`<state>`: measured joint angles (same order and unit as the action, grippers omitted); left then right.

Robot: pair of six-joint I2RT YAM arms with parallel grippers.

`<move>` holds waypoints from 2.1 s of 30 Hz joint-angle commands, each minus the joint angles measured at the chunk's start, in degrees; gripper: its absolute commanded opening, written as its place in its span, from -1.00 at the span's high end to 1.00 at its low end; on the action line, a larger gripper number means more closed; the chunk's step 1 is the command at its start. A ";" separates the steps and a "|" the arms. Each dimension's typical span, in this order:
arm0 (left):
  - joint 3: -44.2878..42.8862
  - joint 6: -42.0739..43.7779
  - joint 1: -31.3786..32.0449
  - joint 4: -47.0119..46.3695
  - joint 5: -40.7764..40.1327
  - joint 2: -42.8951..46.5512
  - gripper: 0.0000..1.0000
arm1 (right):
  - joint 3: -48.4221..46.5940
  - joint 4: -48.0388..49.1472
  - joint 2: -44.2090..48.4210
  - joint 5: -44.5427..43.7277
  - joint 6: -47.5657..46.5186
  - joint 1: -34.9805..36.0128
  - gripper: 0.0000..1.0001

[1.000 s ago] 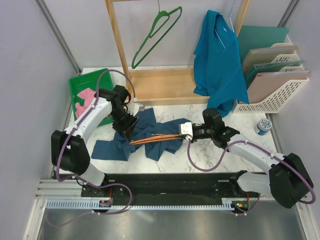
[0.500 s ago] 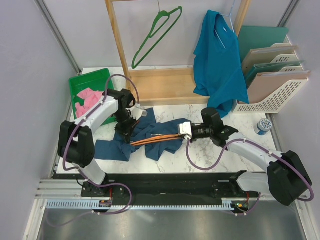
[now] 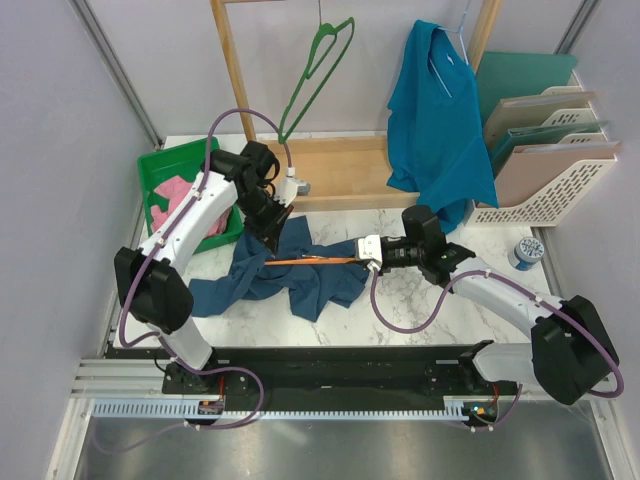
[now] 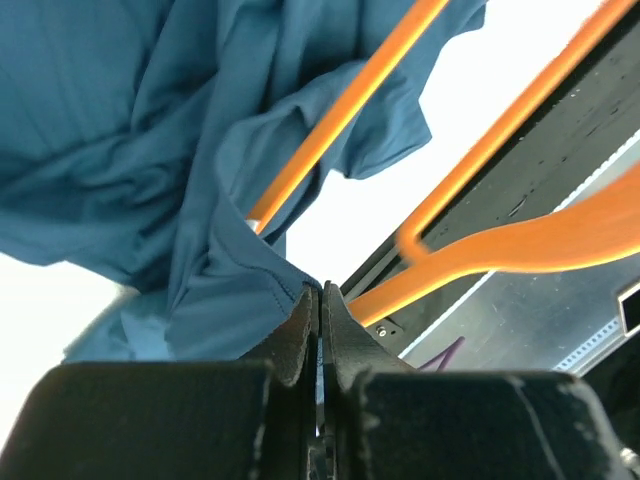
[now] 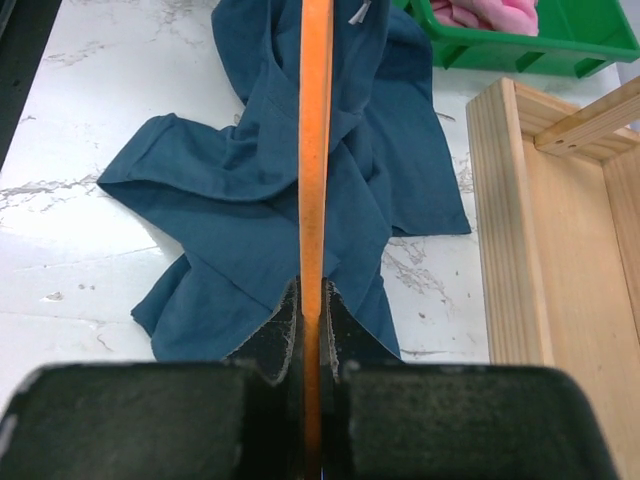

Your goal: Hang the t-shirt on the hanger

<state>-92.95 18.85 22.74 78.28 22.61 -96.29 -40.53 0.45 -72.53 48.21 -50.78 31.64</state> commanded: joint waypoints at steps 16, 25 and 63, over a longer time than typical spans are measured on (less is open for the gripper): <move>-7.36 -6.28 7.58 -5.67 9.13 -2.69 0.97 | -3.06 7.29 -3.84 5.84 9.29 2.46 1.00; -5.49 -13.05 7.93 -17.79 7.54 2.60 0.96 | -2.98 17.36 -7.45 -3.27 28.62 3.96 1.00; 43.81 11.65 -2.44 -23.06 -25.68 49.98 -0.39 | -2.53 27.42 -9.73 -7.07 47.97 1.50 1.00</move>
<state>-52.05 26.70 19.66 63.66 2.74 -47.20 -40.64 24.23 -82.24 41.54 -5.52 33.39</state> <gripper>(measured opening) 0.689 0.045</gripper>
